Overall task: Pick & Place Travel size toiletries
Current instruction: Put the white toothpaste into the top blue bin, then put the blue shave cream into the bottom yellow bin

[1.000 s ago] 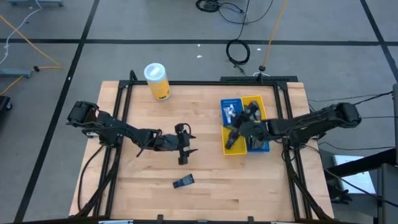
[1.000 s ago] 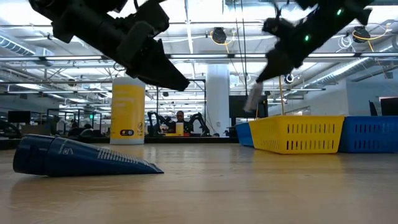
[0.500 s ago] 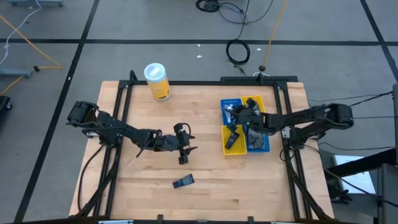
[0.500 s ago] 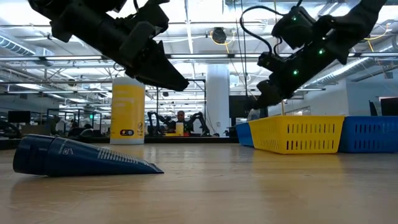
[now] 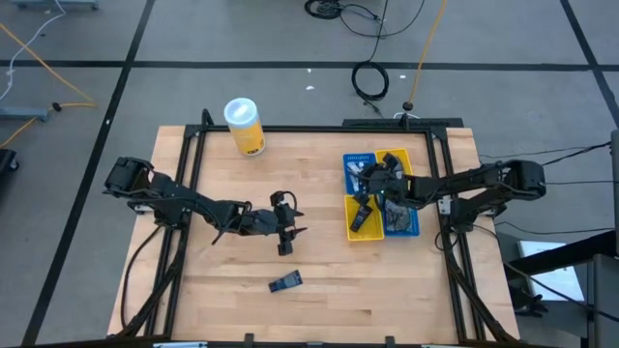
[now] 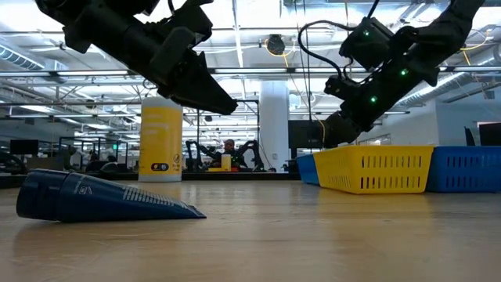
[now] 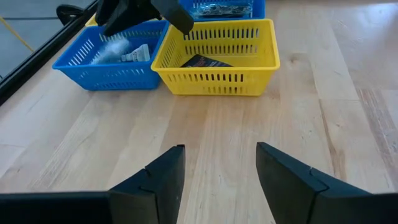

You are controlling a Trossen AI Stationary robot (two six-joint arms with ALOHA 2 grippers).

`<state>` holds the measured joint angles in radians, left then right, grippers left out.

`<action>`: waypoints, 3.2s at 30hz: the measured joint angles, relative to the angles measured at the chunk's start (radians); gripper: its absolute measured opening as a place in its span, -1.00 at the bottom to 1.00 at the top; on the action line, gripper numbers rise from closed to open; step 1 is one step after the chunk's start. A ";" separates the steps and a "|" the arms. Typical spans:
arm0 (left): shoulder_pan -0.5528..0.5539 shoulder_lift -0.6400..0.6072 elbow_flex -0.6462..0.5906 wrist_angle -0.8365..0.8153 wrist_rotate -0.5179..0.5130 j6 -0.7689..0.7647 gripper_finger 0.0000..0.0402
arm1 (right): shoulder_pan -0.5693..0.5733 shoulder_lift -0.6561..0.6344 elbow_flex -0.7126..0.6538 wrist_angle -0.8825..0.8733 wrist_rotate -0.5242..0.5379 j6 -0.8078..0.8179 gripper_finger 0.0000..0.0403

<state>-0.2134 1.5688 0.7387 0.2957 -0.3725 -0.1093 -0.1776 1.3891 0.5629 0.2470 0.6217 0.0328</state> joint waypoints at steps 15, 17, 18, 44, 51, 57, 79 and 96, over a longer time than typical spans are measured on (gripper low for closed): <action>0.000 0.000 0.000 -0.009 0.005 -0.004 -0.05 | 0.145 -0.248 0.000 -0.021 -0.087 0.006 -0.19; 0.000 0.000 0.000 -0.009 0.006 -0.053 -0.05 | 0.199 -0.281 0.000 0.004 -0.156 -0.008 -0.19; 0.000 0.000 0.000 -0.009 0.009 -0.090 -0.05 | 0.228 -0.288 0.000 0.027 -0.196 -0.019 -0.19; -0.545 0.013 0.050 -0.309 -0.082 -0.405 -0.05 | 0.533 -0.003 0.000 0.413 -0.310 -0.341 -0.23; -0.489 0.114 0.051 -0.189 -0.013 -0.479 0.14 | 0.533 -0.003 0.000 0.420 -0.310 -0.358 -0.23; -0.458 0.191 0.050 -0.192 0.004 -0.449 0.37 | 0.533 -0.003 0.000 0.415 -0.310 -0.359 -0.23; -0.284 0.216 0.051 -0.066 -0.217 -0.261 -0.44 | 0.529 -0.003 0.000 0.378 -0.310 -0.324 -0.21; -0.110 0.217 0.051 0.289 -0.325 0.160 -0.40 | 0.308 -0.003 0.000 0.301 -0.519 0.329 0.13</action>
<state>-0.3233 1.7855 0.7897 0.5851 -0.6971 0.0505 0.1303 1.3861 0.5629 0.5480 0.1029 0.3622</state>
